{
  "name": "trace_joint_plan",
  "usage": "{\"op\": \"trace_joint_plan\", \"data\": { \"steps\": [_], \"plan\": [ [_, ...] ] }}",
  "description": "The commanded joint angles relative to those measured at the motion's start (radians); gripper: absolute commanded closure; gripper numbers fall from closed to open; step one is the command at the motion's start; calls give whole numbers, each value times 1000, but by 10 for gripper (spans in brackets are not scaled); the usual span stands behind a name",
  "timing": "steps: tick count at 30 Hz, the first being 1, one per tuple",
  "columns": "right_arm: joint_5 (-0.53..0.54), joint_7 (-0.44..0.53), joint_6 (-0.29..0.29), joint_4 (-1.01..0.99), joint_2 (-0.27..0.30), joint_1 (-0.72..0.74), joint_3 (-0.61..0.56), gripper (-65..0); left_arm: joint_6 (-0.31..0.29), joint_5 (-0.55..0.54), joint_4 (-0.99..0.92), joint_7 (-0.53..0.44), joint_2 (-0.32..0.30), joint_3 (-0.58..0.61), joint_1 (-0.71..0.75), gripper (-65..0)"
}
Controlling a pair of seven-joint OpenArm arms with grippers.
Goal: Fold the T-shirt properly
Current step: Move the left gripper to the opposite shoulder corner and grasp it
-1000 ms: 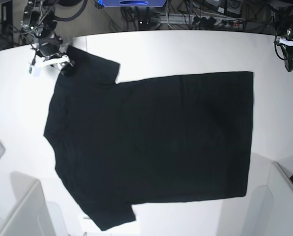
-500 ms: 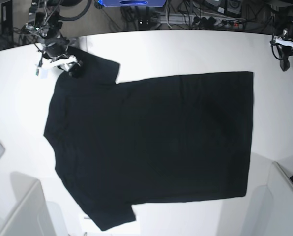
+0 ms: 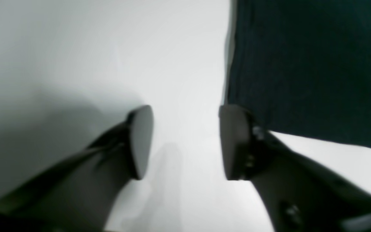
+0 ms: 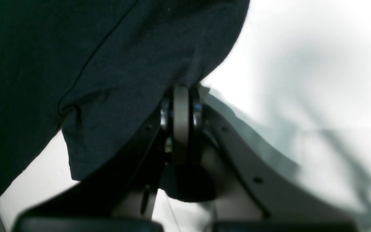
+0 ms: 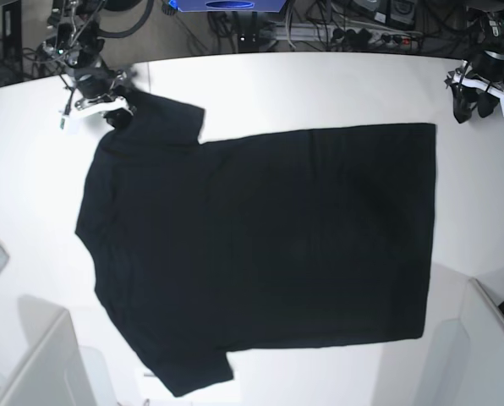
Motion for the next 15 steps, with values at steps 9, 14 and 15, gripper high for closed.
{"op": "trace_joint_plan", "data": {
  "steps": [9,14,15],
  "plan": [
    [-54,-80,-45,-21,0,-17,-2,0,-2,-11,-2,59,-9,45,-78,-459],
    [-54,-80,-45,-21,0,-14,-2,0,-1,-11,-82,59,-12,130,-127,-425],
    [-54,-80,-45,-21,0,-14,-2,0,-1,-11,-106,59,-12,139,-138,-425]
  ]
}}
